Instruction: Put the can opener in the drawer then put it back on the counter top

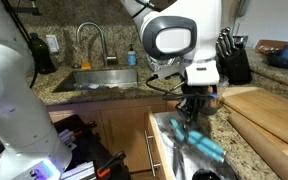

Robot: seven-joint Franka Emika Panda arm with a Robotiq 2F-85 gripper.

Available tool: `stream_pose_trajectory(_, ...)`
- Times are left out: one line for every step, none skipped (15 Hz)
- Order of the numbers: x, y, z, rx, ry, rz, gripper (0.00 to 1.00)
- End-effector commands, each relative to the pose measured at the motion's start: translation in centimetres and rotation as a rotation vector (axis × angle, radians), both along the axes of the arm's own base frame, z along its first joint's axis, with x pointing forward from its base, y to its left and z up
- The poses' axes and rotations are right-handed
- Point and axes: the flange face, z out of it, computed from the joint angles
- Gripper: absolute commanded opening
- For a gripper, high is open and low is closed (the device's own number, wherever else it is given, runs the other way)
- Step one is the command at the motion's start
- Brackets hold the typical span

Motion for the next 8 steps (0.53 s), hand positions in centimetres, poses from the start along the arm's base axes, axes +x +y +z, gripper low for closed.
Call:
stream_pose_trajectory(-0.25, -0.53, -0.48, -0.009, 0.036, -0.008, 0.31)
stream_pose_trajectory(-0.33, -0.88, -0.75, -0.013, 0.053, -0.011, 0.39)
stream_pose_trajectory(-0.30, -1.00, -0.81, -0.014, 0.057, -0.011, 0.47)
stream_pose_trajectory(-0.24, -1.04, -0.77, -0.014, 0.058, -0.010, 0.49)
stream_pose_trajectory(-0.21, -1.06, -0.72, -0.014, 0.058, -0.010, 0.49)
stream_pose_trajectory(-0.20, -1.07, -0.71, -0.014, 0.059, -0.010, 0.49)
stream_pose_trajectory(-0.20, -1.07, -0.71, -0.013, 0.060, -0.010, 0.74)
stream_pose_trajectory(-0.07, -0.90, -1.09, -0.010, 0.052, -0.016, 0.75)
